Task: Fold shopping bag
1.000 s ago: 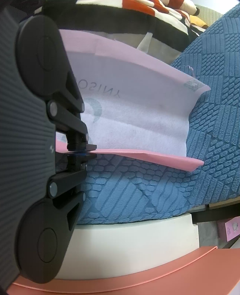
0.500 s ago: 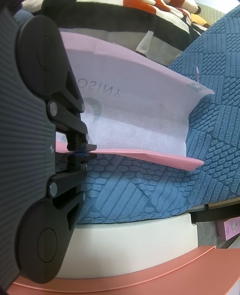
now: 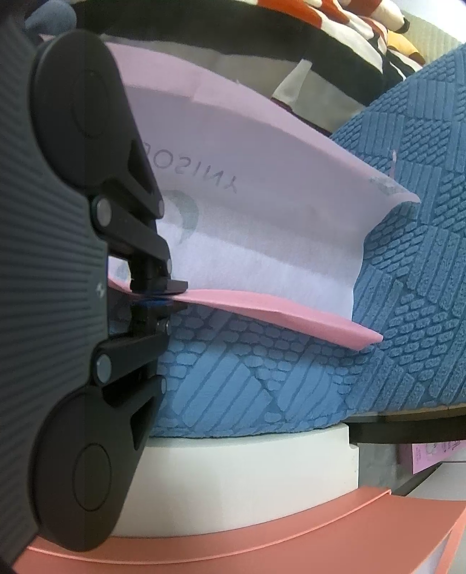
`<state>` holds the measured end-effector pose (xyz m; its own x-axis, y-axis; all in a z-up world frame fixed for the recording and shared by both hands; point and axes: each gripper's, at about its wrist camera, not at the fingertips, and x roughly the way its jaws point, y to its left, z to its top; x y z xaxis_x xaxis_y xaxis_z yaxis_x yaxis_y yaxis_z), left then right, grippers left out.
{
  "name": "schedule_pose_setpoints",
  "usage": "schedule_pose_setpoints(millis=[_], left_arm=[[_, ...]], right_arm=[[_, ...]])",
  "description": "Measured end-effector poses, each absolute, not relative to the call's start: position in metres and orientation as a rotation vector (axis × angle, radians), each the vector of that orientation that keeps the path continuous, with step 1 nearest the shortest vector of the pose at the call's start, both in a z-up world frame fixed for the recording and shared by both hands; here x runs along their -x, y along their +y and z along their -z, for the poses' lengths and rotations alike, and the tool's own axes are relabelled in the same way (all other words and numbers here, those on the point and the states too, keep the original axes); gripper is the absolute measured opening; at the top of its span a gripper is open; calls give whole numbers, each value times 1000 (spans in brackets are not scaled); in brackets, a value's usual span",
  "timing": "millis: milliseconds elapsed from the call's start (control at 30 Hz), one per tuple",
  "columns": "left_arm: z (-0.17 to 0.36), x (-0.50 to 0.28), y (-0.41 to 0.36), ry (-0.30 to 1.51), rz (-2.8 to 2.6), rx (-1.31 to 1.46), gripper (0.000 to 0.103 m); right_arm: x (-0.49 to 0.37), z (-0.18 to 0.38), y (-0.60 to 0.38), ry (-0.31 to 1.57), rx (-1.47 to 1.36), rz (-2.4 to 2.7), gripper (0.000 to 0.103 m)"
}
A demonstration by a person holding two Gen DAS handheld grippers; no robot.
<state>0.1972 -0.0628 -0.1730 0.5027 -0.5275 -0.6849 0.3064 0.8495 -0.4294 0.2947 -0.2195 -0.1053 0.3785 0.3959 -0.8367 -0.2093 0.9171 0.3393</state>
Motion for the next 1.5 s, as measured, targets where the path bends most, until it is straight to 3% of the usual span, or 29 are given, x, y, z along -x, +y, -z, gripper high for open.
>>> schedule_pose_setpoints(millis=[267, 500, 767, 1500], left_arm=[[185, -209, -34, 998, 476, 508, 4], [200, -216, -15, 1063, 414, 657, 3], [212, -218, -4, 1105, 377, 782, 4], [180, -225, 6, 983, 398, 712, 4]], right_arm=[[-287, 89, -219, 1048, -207, -422, 23], [-278, 73, -223, 956, -248, -467, 23], [-269, 90, -196, 1002, -117, -525, 16], [-272, 108, -184, 1060, -77, -545, 12]])
